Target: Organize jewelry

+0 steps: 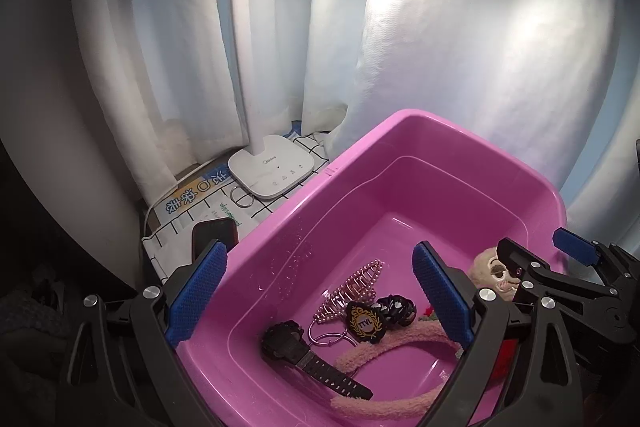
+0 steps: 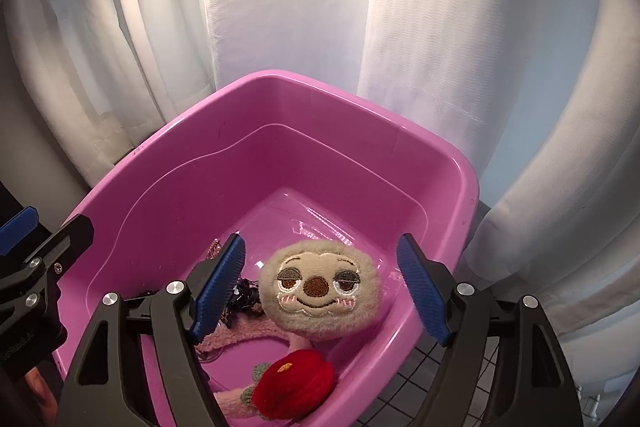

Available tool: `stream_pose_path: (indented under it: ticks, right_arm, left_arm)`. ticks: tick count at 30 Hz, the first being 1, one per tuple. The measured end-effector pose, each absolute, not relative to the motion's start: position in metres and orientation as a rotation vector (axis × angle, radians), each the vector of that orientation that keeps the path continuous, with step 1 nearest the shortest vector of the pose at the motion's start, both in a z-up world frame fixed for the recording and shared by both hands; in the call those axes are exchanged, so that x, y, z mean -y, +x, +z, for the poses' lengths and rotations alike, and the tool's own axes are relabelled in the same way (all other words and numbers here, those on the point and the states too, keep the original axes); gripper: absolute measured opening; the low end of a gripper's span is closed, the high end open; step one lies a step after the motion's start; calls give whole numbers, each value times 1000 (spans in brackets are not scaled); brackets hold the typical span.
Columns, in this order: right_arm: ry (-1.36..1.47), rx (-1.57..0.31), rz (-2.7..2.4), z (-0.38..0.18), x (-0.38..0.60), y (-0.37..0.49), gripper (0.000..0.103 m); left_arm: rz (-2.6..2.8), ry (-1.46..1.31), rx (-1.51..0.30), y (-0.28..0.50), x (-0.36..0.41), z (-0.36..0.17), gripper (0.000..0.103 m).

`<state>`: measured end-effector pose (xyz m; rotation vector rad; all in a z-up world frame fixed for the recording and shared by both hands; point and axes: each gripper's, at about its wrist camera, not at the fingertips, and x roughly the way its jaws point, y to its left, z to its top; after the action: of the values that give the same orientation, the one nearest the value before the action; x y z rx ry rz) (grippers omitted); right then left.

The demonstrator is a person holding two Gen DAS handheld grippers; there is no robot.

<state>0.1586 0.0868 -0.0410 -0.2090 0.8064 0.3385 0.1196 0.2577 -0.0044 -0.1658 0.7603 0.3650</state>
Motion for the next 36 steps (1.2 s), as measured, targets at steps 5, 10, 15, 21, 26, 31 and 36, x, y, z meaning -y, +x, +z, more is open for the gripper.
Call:
stream_pose_path:
  ticks: [5,10,15,21,26,31,36]
  right_arm:
    - [-187,-828,311,-41,-82,161,77]
    - [-214,-807,303,-38,-83,148,77]
    - [-233,-789,291,-36,-82,135,77]
    - [-246,-766,260,-32,-80,119,77]
    - [-237,-753,266,-28,-76,110,77]
    - [-227,-754,274,-28,-71,106,77]
    - [-223,-753,275,-28,-69,105,77]
  left_arm:
    - [366,-174,-760,114,-259,-4,92]
    - [367,-202,-767,110,-261,-4,94]
    - [371,-218,-783,108,-260,-2,95]
    - [381,-207,-786,101,-258,0,96]
    - [383,-196,-778,95,-255,3,96]
    - [389,-198,-771,91,-254,5,96]
    - [385,-199,-768,89,-253,6,96]
